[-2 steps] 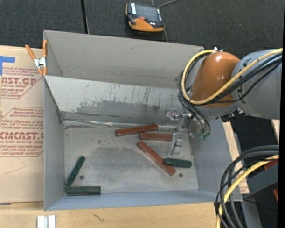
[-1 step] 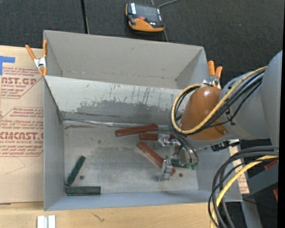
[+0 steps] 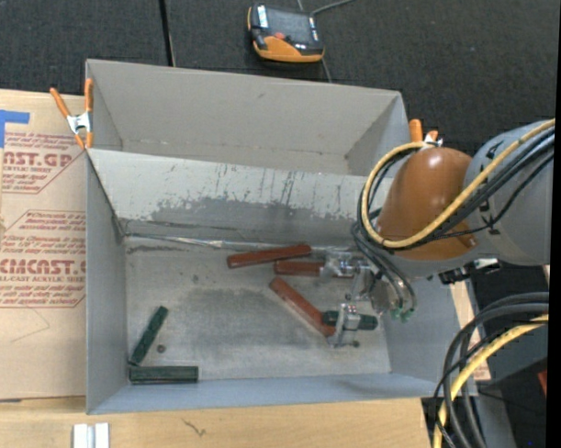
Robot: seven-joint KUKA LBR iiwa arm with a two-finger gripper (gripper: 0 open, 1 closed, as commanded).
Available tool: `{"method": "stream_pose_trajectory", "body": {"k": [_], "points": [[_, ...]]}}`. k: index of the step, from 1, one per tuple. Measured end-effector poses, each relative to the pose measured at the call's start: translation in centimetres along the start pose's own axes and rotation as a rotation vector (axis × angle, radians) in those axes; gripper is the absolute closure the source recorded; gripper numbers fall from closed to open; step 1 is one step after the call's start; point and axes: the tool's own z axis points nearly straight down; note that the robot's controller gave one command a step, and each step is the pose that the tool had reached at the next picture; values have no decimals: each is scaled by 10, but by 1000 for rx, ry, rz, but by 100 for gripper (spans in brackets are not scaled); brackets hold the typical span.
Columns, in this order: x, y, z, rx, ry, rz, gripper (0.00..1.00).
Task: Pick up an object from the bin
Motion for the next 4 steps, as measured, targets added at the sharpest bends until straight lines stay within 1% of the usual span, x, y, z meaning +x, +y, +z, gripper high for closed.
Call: {"method": "stream_pose_trajectory", "body": {"k": [1,2,3,4], "points": [[-7,3,22,0,-10,9,0],[-3,-3,49,-1,-4,286,0],[-2,1,60,1,-5,274,100],[-2,1,60,1,-5,274,100]]}}
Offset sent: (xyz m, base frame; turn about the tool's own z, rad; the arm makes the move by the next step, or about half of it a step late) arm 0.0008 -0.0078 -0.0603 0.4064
